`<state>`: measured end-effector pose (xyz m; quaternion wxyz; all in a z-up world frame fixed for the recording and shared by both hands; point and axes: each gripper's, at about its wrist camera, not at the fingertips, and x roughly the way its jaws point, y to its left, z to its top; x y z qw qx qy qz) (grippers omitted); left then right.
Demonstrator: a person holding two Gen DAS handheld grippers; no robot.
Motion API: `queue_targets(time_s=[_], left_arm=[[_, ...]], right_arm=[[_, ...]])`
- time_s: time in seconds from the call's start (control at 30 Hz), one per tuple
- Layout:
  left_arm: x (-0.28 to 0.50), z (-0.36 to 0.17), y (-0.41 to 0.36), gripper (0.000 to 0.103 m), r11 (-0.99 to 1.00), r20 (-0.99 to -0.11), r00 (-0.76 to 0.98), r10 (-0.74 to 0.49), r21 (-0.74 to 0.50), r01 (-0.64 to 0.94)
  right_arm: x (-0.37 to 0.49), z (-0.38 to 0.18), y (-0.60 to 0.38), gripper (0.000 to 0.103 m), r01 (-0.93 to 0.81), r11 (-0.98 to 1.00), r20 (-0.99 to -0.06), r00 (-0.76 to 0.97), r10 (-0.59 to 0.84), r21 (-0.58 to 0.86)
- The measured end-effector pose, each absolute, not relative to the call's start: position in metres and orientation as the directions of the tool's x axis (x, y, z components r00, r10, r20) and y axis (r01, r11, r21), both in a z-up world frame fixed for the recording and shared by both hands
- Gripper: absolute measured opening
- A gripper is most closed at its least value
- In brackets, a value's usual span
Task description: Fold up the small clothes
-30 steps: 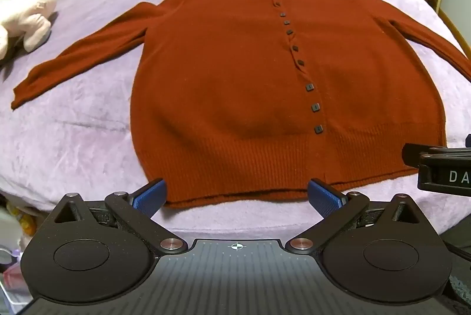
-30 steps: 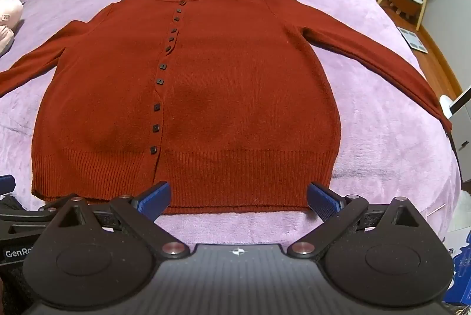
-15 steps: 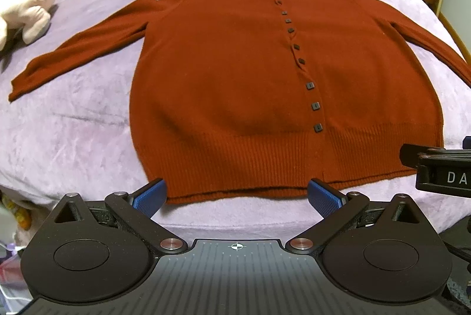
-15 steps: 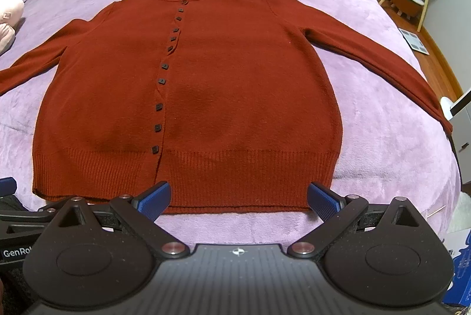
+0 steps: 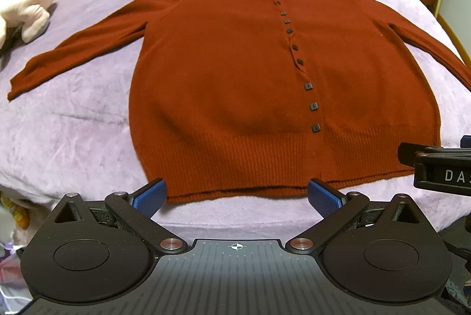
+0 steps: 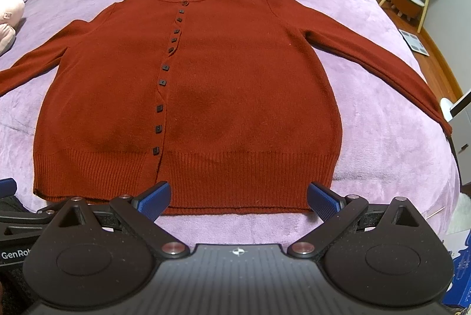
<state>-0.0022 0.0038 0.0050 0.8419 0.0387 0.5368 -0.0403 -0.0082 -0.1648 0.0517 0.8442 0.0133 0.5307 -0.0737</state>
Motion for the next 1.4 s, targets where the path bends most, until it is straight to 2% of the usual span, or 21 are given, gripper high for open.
queue_targets(time_s=[1.4], left_arm=[[-0.004, 0.001, 0.0078, 0.103, 0.995, -0.913, 0.407, -0.038, 0.004, 0.104]], right_arm=[[-0.0062, 0.0518, -0.1684, 0.099, 0.134, 0.99, -0.905, 0.416, -0.092, -0.04]])
